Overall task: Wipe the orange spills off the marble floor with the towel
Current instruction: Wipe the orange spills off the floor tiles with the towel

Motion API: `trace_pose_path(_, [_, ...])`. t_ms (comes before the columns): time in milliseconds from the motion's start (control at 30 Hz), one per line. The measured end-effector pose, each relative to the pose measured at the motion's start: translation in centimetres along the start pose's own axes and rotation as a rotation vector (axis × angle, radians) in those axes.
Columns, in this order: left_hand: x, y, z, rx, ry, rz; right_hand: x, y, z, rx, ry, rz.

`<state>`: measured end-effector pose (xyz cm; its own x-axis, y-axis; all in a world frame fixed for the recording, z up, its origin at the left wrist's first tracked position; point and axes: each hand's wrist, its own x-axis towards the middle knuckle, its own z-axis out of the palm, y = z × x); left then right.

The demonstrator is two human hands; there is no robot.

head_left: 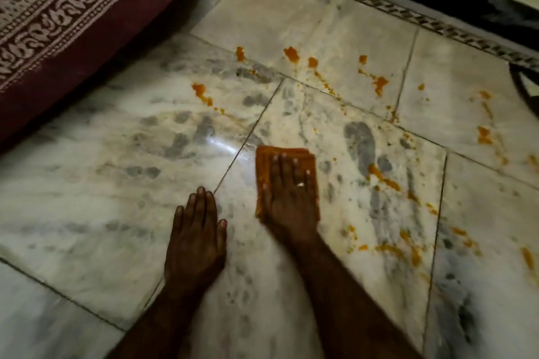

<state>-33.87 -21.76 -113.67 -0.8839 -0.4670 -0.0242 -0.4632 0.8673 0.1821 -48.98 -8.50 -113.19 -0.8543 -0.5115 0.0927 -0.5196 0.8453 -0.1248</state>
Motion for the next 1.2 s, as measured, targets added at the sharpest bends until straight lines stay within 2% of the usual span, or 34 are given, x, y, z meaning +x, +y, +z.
trace_pose_path(133, [0.1, 0.1, -0.1, 0.006, -0.016, -0.010, -2.1, 6.5, -1.5, -0.023, -0.063, 0.250])
trace_pose_path(267, [0.2, 0.1, 0.1, 0.002, -0.028, -0.017, -12.4, 8.0, -3.4, -0.068, -0.019, 0.430])
trace_pose_path(333, [0.2, 0.4, 0.2, 0.014, -0.025, 0.005, -17.3, 4.5, -3.4, -0.103, -0.002, 0.386])
trace_pose_path(400, [0.2, -0.1, 0.3, 0.022, -0.033, 0.032, -18.8, 0.1, -2.5, -0.061, -0.025, 0.248])
trace_pose_path(500, [-0.2, 0.9, 0.4, 0.006, -0.039, 0.088, -15.0, -1.4, -2.0, 0.027, -0.014, 0.051])
trace_pose_path(567, [-0.6, 3.1, 0.7, 0.000, -0.054, 0.136, -11.5, 0.9, -1.9, 0.037, -0.004, 0.039])
trace_pose_path(700, [-1.1, 8.6, 1.6, -0.040, -0.072, 0.161, -9.7, 9.3, -3.0, -0.019, -0.093, 0.263])
trace_pose_path(800, [-1.4, 10.2, 1.8, -0.010, -0.083, 0.178, -14.2, 14.9, -3.9, -0.067, -0.109, 0.474])
trace_pose_path(867, [-1.6, 10.4, 1.9, 0.005, -0.078, 0.205, -19.0, 15.6, -4.8, -0.091, -0.070, 0.590])
trace_pose_path(933, [-1.5, 10.4, 1.7, -0.001, -0.080, 0.201, -23.3, 12.6, -4.8, -0.120, -0.059, 0.634])
trace_pose_path(1067, [-1.5, 10.4, 1.8, 0.009, -0.084, 0.193, -23.8, 4.8, -3.8, -0.051, -0.051, 0.434])
trace_pose_path(1200, [-1.4, 10.4, 1.7, -0.013, -0.092, 0.192, -17.1, 6.6, -3.4, -0.006, -0.036, 0.213])
